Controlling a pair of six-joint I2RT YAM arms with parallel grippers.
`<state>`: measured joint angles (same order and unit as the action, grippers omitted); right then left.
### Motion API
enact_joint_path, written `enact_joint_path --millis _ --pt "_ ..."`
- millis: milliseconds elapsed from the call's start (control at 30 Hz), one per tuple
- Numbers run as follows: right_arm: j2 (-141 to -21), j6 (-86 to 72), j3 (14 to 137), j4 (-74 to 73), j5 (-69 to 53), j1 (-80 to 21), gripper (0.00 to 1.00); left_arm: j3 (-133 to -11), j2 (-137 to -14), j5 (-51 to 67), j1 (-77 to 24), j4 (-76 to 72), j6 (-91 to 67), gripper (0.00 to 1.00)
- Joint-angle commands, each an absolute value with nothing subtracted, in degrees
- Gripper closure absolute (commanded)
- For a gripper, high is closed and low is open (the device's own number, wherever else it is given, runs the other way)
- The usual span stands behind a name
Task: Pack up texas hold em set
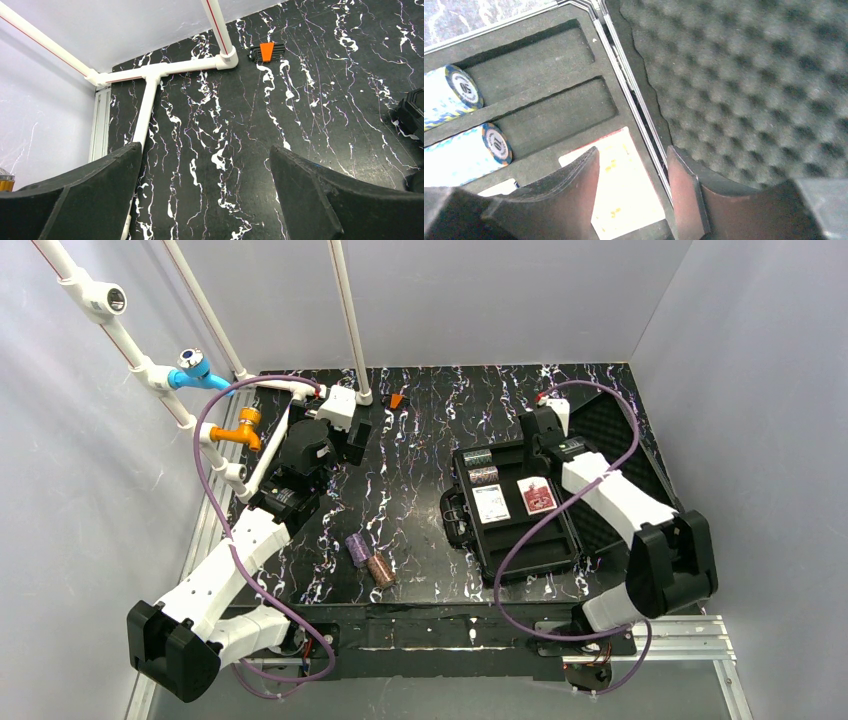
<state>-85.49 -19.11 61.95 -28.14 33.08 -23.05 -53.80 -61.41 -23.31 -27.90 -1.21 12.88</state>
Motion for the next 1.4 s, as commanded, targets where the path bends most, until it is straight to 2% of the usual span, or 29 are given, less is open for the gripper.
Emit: enact_joint_path --millis 0,167,600,1367 --pt "-79.81 -19.39 59.32 -28.3 31.78 -22.28 0.42 -54.23 -60.46 -23.47 -28.14 -1.85 13.18 0.01" --pt "-77.08 -19.69 55.66 -27.18 30.31 -21.81 0.49 -54.32 -60.39 -23.47 -28.13 -1.74 13.19 0.01" --pt "-77.2 -20.6 51.25 -24.1 24.87 -19.43 0.57 -54.14 -60.49 -23.47 -28.17 -1.76 13.23 0.01" --pt "-75.43 -20.89 48.4 -22.33 19.27 -16.6 0.59 -54.05 -60.5 -23.46 -28.17 -2.03 12.76 0.0"
